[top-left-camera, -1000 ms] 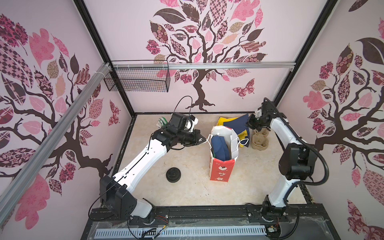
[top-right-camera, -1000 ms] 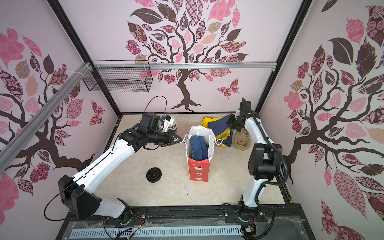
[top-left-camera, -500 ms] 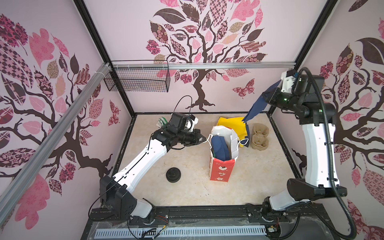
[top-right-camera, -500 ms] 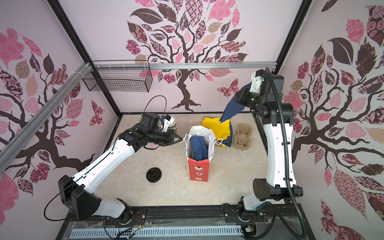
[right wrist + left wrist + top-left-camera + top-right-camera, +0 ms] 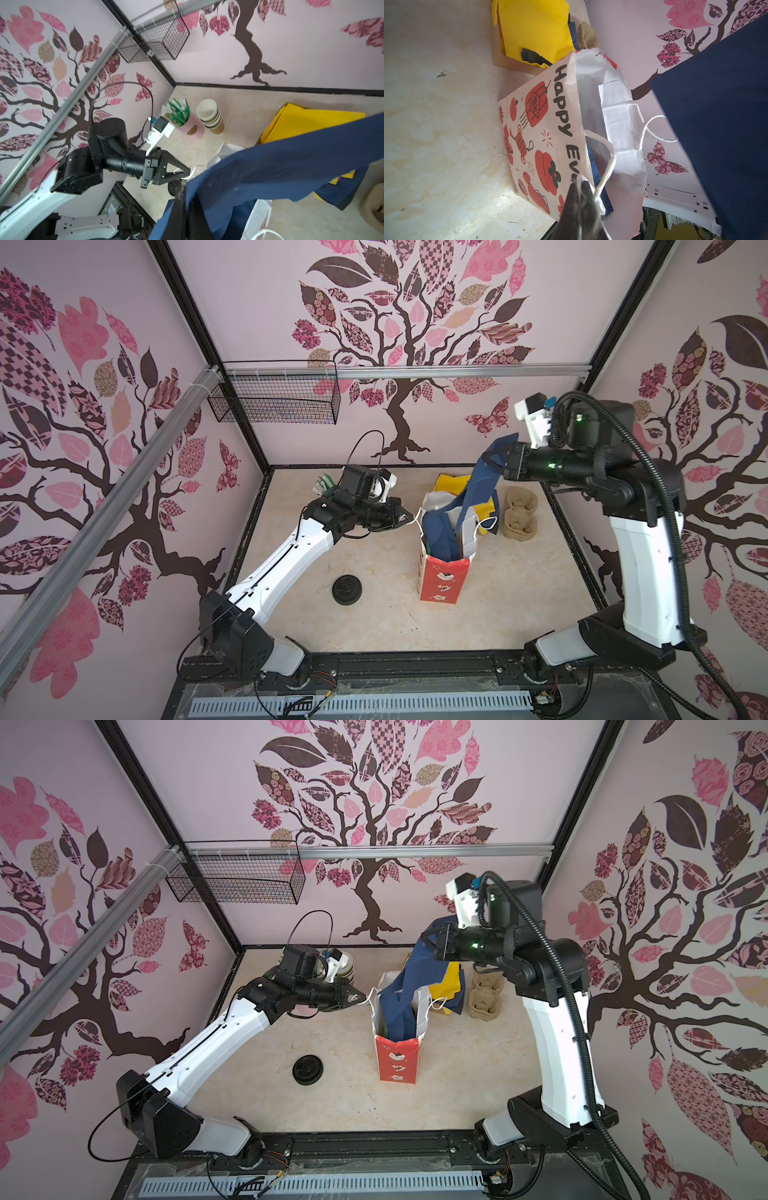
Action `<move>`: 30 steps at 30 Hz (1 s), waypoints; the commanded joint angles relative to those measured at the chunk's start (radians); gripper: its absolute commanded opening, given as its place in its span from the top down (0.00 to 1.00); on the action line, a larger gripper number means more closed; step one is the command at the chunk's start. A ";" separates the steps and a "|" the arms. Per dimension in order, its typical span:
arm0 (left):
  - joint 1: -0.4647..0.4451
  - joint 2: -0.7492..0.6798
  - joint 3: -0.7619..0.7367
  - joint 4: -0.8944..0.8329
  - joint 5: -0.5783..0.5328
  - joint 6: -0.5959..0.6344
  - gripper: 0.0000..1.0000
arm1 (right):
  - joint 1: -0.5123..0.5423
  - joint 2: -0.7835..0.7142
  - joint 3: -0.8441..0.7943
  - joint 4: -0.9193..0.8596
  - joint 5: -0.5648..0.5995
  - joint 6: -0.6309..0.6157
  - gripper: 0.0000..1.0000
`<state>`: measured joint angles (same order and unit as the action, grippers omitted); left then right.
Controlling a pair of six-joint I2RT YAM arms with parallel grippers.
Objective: Pack the takeout coffee
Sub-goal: 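Carry the second navy napkin into the gift bag with the right gripper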
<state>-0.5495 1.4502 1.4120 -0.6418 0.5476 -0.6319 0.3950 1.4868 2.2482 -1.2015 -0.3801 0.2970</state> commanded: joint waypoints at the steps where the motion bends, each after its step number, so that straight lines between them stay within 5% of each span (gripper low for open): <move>1: 0.003 0.004 0.012 0.022 0.003 0.000 1.00 | 0.050 -0.021 -0.093 -0.034 0.022 -0.031 1.00; 13: 0.003 0.004 0.012 0.018 -0.002 0.001 1.00 | 0.061 -0.056 -0.470 0.054 0.116 -0.069 1.00; 17: 0.003 0.004 0.015 0.012 -0.006 0.003 1.00 | 0.150 -0.016 -0.515 0.038 0.193 -0.070 1.00; 30: 0.004 0.015 0.018 0.013 -0.003 0.003 1.00 | 0.256 0.021 -0.739 0.082 0.248 0.087 1.00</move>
<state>-0.5495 1.4536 1.4120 -0.6380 0.5465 -0.6323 0.6476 1.4906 1.5444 -1.1454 -0.1574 0.3283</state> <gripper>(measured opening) 0.048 0.048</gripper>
